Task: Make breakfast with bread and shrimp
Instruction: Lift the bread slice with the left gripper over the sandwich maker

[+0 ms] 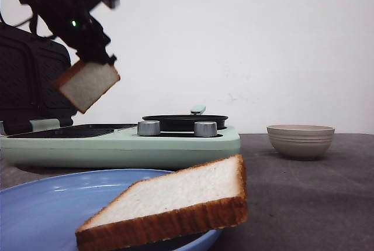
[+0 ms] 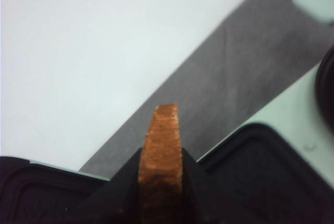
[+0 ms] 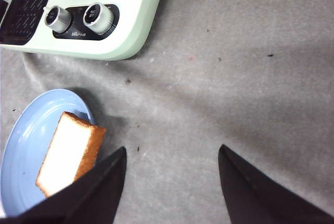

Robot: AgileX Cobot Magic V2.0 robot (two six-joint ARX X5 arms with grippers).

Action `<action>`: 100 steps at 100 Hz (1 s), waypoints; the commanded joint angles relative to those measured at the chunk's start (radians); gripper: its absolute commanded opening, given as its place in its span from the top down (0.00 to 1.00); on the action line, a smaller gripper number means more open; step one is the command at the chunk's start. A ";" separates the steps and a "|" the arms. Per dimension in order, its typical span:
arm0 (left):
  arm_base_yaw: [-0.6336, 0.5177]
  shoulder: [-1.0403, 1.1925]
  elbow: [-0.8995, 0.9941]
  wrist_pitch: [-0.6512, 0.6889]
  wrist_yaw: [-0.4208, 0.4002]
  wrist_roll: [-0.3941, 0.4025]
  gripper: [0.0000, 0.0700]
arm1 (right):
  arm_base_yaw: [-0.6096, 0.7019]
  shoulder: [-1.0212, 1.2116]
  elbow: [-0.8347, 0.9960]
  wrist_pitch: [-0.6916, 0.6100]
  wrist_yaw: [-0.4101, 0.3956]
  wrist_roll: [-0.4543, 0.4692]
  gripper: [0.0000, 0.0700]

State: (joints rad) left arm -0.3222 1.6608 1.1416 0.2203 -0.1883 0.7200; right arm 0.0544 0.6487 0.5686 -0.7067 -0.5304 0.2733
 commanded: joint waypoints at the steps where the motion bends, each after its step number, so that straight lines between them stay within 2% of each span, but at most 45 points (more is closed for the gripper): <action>1: 0.002 0.031 0.046 0.019 -0.007 0.035 0.99 | 0.003 0.003 0.016 0.009 -0.003 -0.016 0.50; 29: 0.002 0.095 0.119 0.012 -0.002 0.039 1.00 | 0.003 0.003 0.016 0.010 -0.003 -0.017 0.50; 100: 0.026 0.150 0.121 -0.048 0.006 0.023 1.00 | 0.003 0.003 0.016 0.011 -0.001 -0.019 0.50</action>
State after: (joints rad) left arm -0.2966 1.7832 1.2392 0.1612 -0.1837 0.7452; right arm 0.0544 0.6487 0.5686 -0.7063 -0.5301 0.2657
